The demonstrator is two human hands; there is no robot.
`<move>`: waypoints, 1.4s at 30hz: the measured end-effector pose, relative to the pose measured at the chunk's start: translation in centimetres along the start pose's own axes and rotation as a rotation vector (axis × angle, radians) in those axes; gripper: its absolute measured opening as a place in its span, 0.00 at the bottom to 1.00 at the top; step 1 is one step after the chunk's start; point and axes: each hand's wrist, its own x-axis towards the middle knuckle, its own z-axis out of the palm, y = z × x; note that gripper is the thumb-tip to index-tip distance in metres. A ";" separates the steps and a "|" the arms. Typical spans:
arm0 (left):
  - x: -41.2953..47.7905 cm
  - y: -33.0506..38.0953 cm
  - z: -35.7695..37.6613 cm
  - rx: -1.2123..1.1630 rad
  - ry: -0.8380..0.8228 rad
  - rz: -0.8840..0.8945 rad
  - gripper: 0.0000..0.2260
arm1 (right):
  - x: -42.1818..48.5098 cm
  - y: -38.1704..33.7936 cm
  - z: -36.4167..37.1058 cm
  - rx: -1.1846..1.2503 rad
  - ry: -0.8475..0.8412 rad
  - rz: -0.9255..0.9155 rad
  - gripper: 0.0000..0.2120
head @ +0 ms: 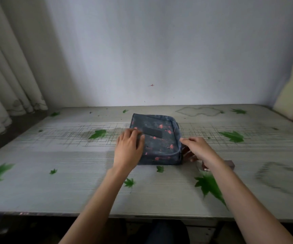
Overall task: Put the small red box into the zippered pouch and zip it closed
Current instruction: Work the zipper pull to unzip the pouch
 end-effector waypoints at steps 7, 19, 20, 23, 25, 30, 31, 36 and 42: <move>-0.7 4.3 1.5 0.087 -0.131 0.240 0.13 | 0.1 -0.1 0.0 -0.052 -0.056 0.040 0.13; -2.8 6.6 4.7 0.045 -0.027 0.268 0.15 | 0.8 0.3 0.4 0.058 -0.055 0.067 0.06; -2.9 6.6 4.8 0.047 -0.012 0.264 0.14 | 0.9 0.3 0.4 0.069 -0.049 0.066 0.07; -3.0 6.8 4.8 0.048 0.014 0.258 0.13 | 0.9 0.4 0.5 0.084 -0.049 0.052 0.07; -3.1 6.9 4.7 0.038 0.030 0.257 0.12 | 0.8 0.3 0.5 0.091 -0.059 0.042 0.07; -3.2 7.0 4.5 0.000 0.030 0.245 0.10 | 0.5 0.2 0.4 0.085 -0.064 0.034 0.06; -3.2 7.0 4.5 -0.004 0.024 0.241 0.09 | 0.5 0.2 0.4 0.086 -0.063 0.032 0.06; -3.3 6.9 4.5 -0.008 -0.011 0.225 0.07 | 0.4 0.2 0.5 0.086 -0.050 0.022 0.06; -3.3 6.7 4.1 0.013 -0.009 0.272 0.08 | 0.3 0.2 0.5 0.079 -0.031 0.025 0.07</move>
